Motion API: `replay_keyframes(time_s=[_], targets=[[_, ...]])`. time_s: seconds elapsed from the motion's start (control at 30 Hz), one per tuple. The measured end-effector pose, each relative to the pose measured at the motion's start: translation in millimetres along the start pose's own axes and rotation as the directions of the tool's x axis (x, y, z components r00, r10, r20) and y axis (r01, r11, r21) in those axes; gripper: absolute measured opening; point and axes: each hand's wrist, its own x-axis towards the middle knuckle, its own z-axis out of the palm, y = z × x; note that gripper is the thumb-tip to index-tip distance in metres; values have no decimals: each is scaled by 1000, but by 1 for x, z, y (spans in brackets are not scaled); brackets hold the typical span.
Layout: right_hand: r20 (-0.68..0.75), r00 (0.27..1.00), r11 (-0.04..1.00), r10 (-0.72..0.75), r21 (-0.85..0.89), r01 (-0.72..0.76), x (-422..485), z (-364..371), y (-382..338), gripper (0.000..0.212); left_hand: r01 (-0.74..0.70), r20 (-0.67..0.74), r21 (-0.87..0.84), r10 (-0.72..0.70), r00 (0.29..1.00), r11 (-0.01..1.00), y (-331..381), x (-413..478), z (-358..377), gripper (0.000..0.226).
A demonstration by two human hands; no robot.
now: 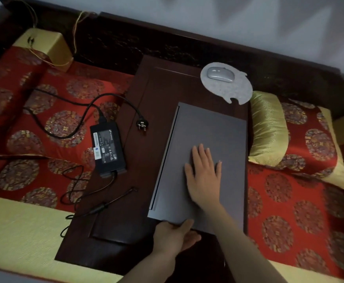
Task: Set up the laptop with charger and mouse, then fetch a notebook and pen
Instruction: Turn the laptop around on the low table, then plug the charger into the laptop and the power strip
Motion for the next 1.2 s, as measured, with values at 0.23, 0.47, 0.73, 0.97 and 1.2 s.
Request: replay_keyframes(time_s=[0.23,0.47,0.73,0.97,1.2], targets=[[-40,999,979,6,-205,-14,-1,18,1,57,20,229,294,-91,969,956,10,-3,-24,19],[-93,996,971,9,-238,-31,-3,21,-3,57,-236,541,552,-128,831,800,97,-19,-84,10],[-123,992,973,1,-229,-29,-4,23,-5,57,-603,506,795,612,608,-57,158,23,-128,16],[-133,991,974,3,-225,-34,-3,26,-2,53,-436,604,796,505,617,-419,135,29,-116,14],[-120,993,980,-3,-196,-21,-3,23,-5,53,-566,435,515,373,819,643,142,37,-117,8]])
